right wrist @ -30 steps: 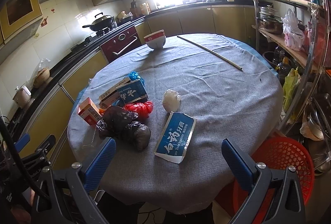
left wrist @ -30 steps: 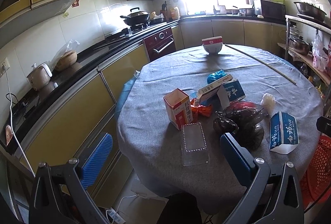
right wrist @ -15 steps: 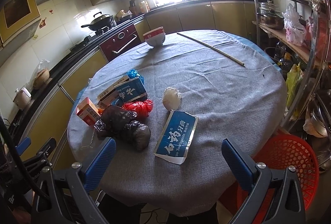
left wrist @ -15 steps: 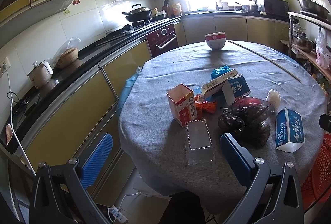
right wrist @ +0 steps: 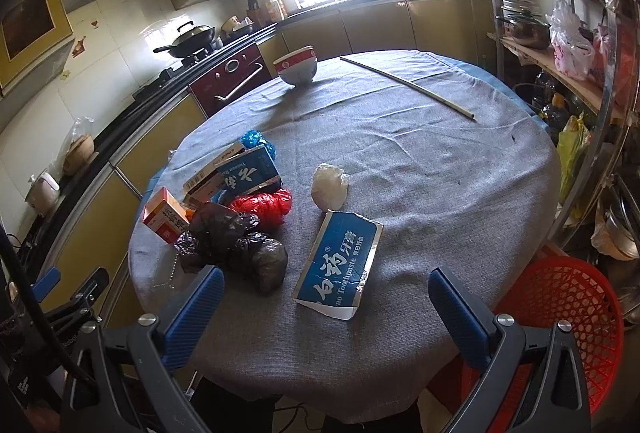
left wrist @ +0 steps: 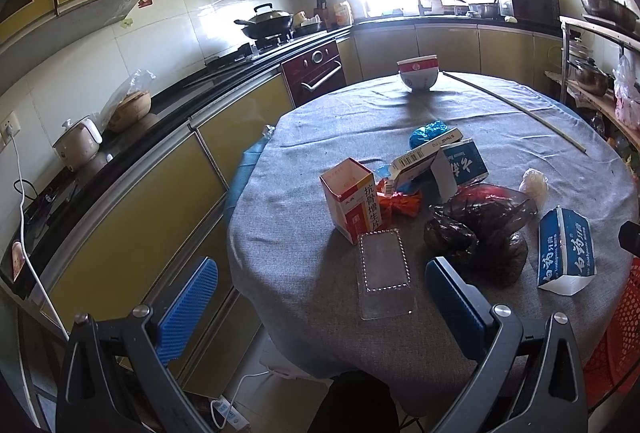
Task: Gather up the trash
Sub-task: 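Move both tools toward the trash items on the table, then grasp the clear plastic tray with the left tool while the right tool grasps the blue toothpaste box, then carry both items to the red basket and open both tools to drop them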
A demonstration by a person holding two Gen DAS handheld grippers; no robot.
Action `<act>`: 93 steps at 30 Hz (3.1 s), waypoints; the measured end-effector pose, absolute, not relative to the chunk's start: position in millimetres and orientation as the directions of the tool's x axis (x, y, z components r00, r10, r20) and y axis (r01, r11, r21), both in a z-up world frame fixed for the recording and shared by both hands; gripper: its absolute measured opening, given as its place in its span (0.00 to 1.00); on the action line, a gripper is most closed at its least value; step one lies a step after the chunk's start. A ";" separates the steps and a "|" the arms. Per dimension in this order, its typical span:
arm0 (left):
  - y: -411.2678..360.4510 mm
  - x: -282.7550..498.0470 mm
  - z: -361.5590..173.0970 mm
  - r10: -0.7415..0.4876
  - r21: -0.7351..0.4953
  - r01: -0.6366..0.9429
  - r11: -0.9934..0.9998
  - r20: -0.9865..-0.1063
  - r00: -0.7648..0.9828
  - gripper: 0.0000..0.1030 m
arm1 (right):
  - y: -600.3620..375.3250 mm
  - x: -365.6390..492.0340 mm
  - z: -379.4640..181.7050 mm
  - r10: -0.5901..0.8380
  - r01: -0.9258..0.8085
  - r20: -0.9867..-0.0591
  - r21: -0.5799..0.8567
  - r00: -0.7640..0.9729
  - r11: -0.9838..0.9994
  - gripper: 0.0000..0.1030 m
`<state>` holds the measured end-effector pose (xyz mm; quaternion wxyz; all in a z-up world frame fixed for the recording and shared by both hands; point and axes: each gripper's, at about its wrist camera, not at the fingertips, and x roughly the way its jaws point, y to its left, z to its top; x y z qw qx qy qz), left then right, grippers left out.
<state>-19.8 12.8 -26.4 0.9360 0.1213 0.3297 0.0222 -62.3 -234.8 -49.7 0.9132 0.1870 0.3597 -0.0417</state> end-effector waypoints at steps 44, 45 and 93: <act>20.0 66.3 -121.2 -0.188 -0.156 0.105 0.982 -0.828 0.529 0.57 | -245.3 8.7 -116.1 0.147 0.318 -0.788 0.401 0.597 0.859 0.70; 19.6 66.7 -122.2 -0.195 -0.161 0.109 0.981 -0.829 0.524 0.49 | -246.3 8.9 -116.8 0.149 0.319 -0.786 0.406 0.600 0.856 0.69; -167.0 -39.1 -61.3 -0.532 -0.049 0.735 0.677 -0.723 0.442 0.46 | -363.1 -112.2 -114.4 0.125 0.374 -0.655 0.566 0.745 0.735 0.51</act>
